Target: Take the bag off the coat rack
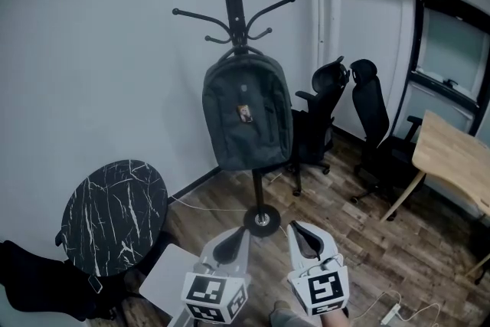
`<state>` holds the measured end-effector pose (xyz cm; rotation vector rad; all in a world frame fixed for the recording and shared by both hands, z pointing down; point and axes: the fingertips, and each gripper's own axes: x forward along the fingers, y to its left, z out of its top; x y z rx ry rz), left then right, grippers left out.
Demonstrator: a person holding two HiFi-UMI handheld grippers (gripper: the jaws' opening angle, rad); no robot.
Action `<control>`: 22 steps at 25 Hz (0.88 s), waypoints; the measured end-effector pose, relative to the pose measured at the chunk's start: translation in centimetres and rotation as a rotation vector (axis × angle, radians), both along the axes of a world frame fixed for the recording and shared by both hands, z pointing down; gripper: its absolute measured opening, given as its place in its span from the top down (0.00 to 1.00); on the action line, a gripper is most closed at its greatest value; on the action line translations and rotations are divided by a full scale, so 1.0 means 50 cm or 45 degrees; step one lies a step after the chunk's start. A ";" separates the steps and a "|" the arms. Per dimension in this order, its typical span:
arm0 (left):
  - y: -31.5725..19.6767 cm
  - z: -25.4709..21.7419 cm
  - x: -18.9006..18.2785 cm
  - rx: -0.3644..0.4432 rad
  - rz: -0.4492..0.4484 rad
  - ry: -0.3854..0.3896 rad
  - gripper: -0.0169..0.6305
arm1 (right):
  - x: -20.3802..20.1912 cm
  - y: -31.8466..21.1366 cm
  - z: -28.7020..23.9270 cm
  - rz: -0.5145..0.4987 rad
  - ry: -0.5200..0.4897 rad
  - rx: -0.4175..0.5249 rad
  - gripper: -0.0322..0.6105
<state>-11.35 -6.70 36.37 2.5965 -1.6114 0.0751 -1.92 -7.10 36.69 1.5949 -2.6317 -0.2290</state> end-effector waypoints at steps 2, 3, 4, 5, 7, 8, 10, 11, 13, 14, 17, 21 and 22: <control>-0.022 -0.002 0.015 0.000 0.009 -0.004 0.96 | 0.012 -0.022 0.001 -0.003 0.011 -0.002 0.95; -0.033 -0.003 0.022 0.000 0.014 -0.008 0.96 | 0.017 -0.033 0.002 -0.006 0.017 -0.004 0.95; -0.044 -0.004 0.029 0.001 0.017 -0.011 0.96 | 0.021 -0.044 0.002 -0.011 0.019 -0.005 0.95; -0.054 -0.005 0.036 0.004 0.020 -0.014 0.96 | 0.025 -0.054 0.000 -0.016 0.017 -0.004 0.95; -0.073 -0.006 0.049 0.012 0.019 -0.016 0.96 | 0.035 -0.073 -0.003 -0.027 0.016 0.000 0.95; -0.082 -0.008 0.055 0.018 0.019 -0.014 0.96 | 0.040 -0.083 -0.005 -0.031 0.017 0.003 0.95; -0.101 -0.012 0.066 0.030 0.018 -0.005 0.96 | 0.050 -0.104 -0.009 -0.036 0.021 0.016 0.95; -0.110 -0.013 0.070 0.034 0.014 -0.002 0.96 | 0.055 -0.113 -0.012 -0.038 0.026 0.025 0.95; -0.128 -0.014 0.075 0.039 -0.002 0.002 0.96 | 0.065 -0.131 -0.016 -0.041 0.049 0.049 0.95; -0.137 -0.015 0.077 0.043 -0.014 0.006 0.96 | 0.070 -0.139 -0.017 -0.044 0.064 0.061 0.95; -0.155 -0.018 0.079 0.058 -0.057 0.023 0.95 | 0.079 -0.160 -0.021 -0.064 0.101 0.086 0.95; -0.166 -0.016 0.072 0.060 -0.110 0.042 0.95 | 0.086 -0.180 -0.022 -0.084 0.122 0.099 0.95; -0.170 -0.015 0.069 0.060 -0.121 0.042 0.95 | 0.087 -0.186 -0.022 -0.090 0.117 0.100 0.95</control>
